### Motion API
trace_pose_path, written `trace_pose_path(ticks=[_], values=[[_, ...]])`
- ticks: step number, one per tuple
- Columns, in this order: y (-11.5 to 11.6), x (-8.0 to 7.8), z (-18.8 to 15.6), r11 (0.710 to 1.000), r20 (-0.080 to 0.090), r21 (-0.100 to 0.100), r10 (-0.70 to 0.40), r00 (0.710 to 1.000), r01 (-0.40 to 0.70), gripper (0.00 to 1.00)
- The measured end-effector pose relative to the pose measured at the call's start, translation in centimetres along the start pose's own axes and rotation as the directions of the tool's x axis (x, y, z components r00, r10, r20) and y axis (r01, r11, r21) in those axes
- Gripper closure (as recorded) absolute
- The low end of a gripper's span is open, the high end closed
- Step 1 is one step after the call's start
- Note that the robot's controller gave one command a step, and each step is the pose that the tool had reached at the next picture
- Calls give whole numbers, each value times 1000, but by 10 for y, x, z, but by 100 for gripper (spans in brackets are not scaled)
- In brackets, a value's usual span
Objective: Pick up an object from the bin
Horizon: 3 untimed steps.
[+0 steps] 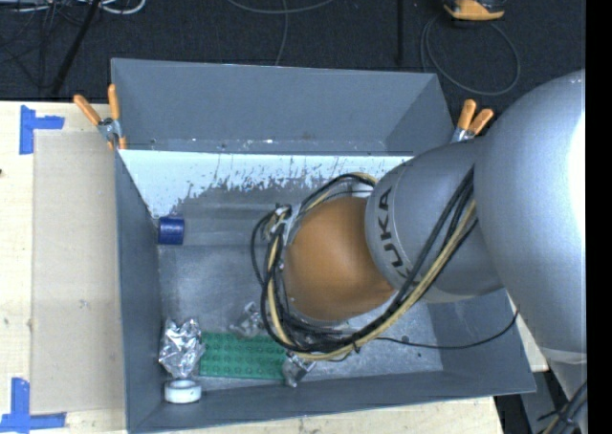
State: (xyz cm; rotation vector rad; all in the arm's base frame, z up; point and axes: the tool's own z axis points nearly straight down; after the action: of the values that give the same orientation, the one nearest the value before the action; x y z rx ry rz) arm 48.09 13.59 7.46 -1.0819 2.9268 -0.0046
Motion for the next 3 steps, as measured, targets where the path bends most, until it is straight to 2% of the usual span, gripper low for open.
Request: trace_pose_path(ticks=[1, 2, 3], values=[[0, 1, -2, 1000, -1, -1, 1, 1000, -1, 100], [-25, -25, -124, 1000, -11, -6, -4, 1000, 4, 100], [-32, -19, -220, 962, -10, -11, -274, 962, 274, 100]])
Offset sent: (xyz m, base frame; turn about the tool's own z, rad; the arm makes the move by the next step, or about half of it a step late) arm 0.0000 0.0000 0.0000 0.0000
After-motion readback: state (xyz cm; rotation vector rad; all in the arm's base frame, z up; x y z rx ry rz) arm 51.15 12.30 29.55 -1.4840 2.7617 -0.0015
